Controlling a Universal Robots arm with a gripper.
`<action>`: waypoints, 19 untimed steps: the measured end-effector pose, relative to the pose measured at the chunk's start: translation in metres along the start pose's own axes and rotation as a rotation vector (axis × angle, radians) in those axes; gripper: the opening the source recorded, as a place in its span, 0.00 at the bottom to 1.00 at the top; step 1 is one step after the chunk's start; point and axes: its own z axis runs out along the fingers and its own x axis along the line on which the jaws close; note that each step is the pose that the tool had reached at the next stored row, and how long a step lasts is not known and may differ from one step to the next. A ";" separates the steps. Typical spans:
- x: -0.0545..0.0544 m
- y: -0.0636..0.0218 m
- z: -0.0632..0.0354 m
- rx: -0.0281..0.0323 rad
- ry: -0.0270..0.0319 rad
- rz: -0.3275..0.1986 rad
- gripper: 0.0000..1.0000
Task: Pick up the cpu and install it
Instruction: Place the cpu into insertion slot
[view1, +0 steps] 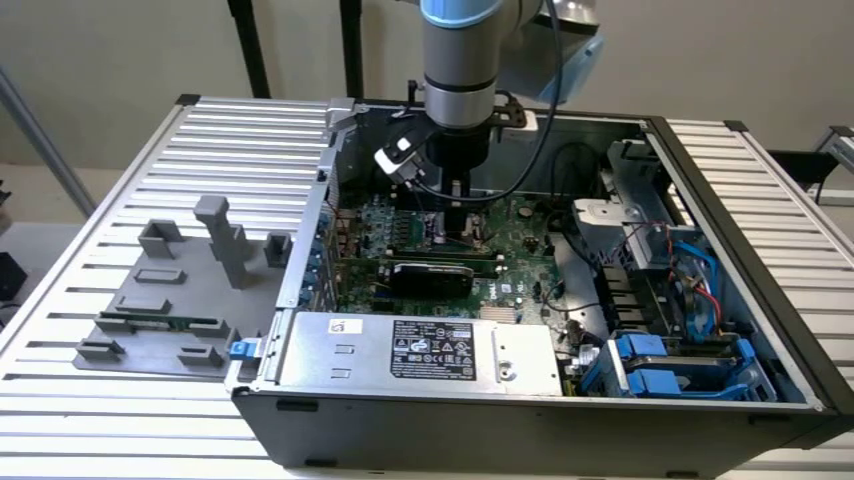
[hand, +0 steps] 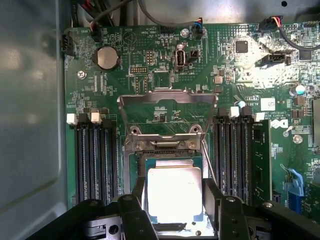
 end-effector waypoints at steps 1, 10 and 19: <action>0.001 -0.0001 0.0008 0.0000 0.0000 0.000 0.55; 0.005 -0.0009 0.0084 -0.0003 -0.0033 0.001 0.55; 0.006 -0.0012 0.0127 -0.0014 -0.0265 0.013 0.55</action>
